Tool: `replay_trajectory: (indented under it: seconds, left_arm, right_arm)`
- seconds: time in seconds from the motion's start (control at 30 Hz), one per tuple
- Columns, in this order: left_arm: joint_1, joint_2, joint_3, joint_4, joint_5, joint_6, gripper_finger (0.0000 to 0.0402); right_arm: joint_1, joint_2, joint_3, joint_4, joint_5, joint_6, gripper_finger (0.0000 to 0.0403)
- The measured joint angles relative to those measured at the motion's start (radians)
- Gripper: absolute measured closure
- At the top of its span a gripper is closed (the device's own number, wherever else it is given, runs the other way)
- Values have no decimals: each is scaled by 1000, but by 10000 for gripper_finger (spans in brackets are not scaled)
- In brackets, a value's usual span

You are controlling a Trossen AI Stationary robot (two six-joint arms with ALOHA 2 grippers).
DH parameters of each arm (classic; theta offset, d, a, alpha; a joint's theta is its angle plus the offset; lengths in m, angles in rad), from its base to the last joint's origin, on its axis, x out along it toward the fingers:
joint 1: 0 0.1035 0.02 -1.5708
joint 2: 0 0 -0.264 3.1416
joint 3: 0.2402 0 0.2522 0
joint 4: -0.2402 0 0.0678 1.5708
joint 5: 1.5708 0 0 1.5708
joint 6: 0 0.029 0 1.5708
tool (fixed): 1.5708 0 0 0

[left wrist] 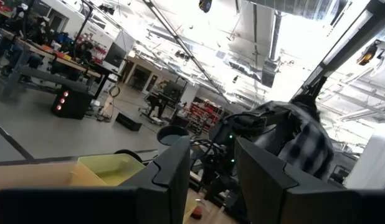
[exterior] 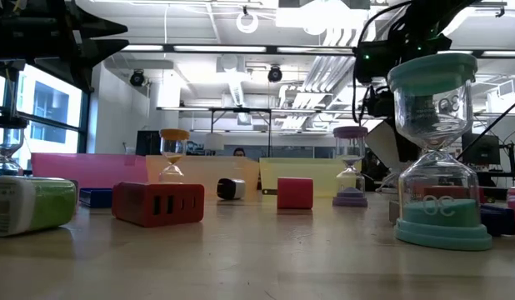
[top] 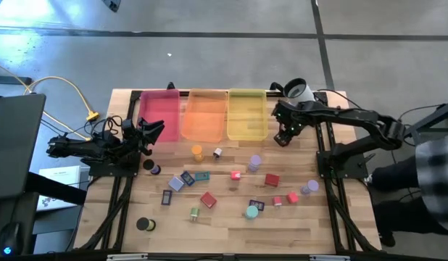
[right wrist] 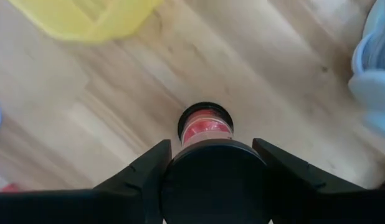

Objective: Pick & Place Office items
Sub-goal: Put the pink hourglass into the yellow bin

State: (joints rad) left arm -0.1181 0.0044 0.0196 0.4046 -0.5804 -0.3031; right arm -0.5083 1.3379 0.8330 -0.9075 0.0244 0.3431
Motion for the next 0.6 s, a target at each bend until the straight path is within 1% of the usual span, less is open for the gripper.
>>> replay_trajectory:
  seconds: [0.1,0.27,0.47,0.6]
  left_arm:
    - [0,0,0,0,-1,0,279]
    - [0,0,0,0,-1,0,279]
    - [0,0,0,0,-1,0,279]
    - [0,0,0,0,-1,0,279]
  right_arm:
    - [13,-17,17,-60,-4,9,208]
    - [39,-50,104,-147,-4,11,208]
    - [50,-54,287,-289,-4,-9,208]
    - [49,-44,409,-326,4,-31,208]
